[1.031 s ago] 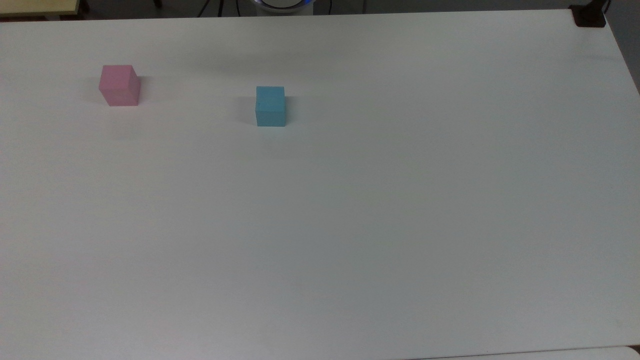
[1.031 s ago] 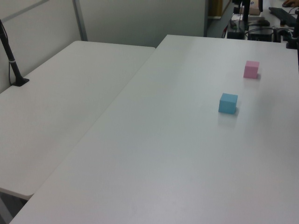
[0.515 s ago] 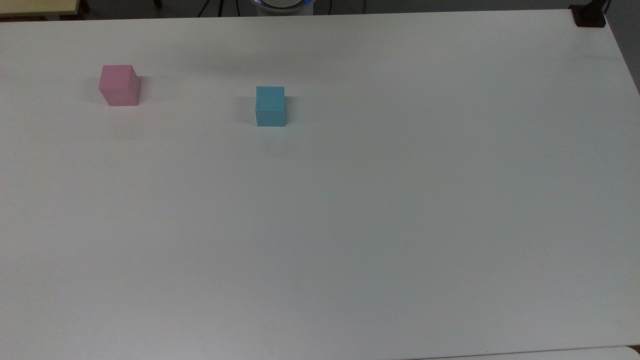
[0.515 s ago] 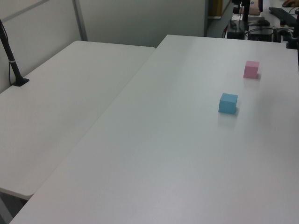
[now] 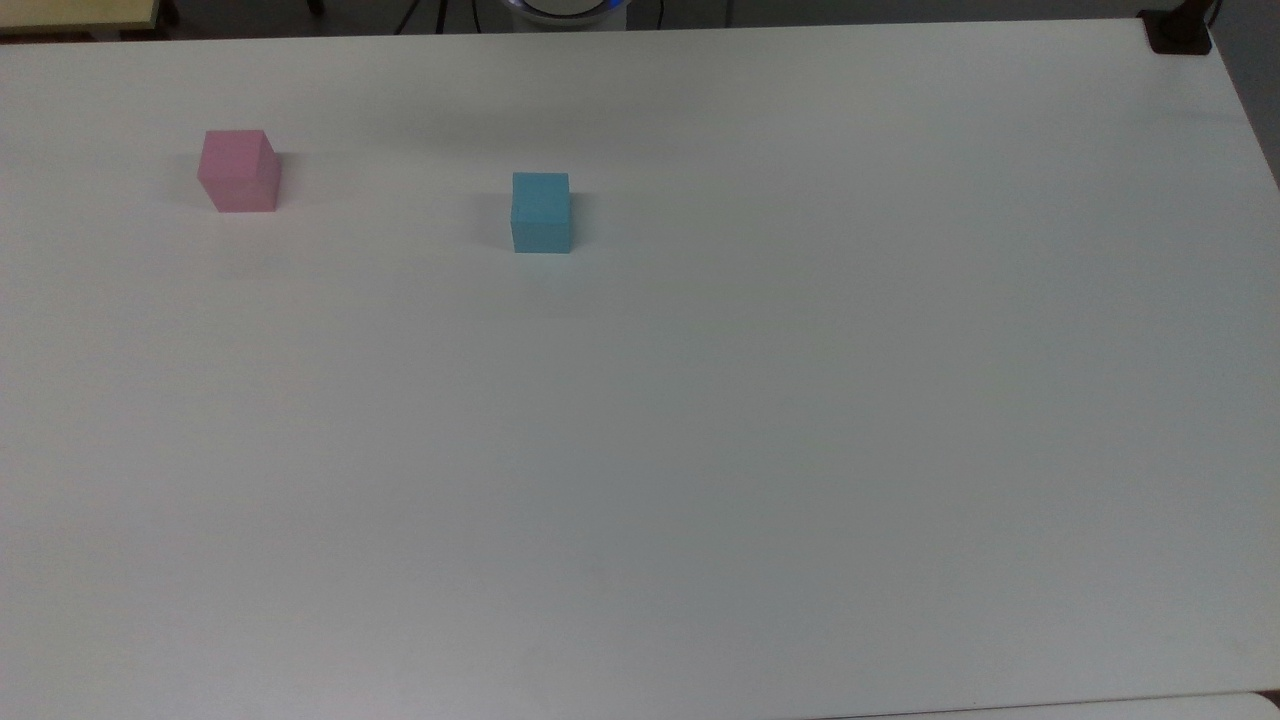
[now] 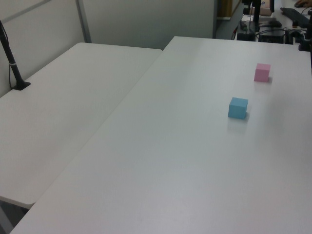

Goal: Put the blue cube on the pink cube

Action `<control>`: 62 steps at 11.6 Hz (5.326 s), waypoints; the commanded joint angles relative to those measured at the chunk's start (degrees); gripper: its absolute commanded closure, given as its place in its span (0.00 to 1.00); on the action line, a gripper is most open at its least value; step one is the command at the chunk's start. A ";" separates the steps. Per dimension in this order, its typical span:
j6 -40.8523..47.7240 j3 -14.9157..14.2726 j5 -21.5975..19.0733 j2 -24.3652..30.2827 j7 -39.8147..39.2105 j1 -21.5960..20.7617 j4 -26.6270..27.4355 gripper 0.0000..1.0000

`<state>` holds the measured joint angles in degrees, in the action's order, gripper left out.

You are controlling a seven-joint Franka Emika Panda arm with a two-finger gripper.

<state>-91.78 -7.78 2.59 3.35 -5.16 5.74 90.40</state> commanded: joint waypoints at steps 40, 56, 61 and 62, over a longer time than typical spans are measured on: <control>-13.20 10.77 4.71 -7.33 6.17 -1.54 23.69 0.50; -25.03 -4.62 4.97 -11.61 -22.78 11.66 22.37 0.50; -24.94 -4.62 6.11 -11.88 -21.12 13.24 22.37 0.00; -24.85 -4.62 5.85 -11.61 -20.59 13.51 22.19 0.00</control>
<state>-115.55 -12.14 7.43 -8.08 -26.79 18.36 112.54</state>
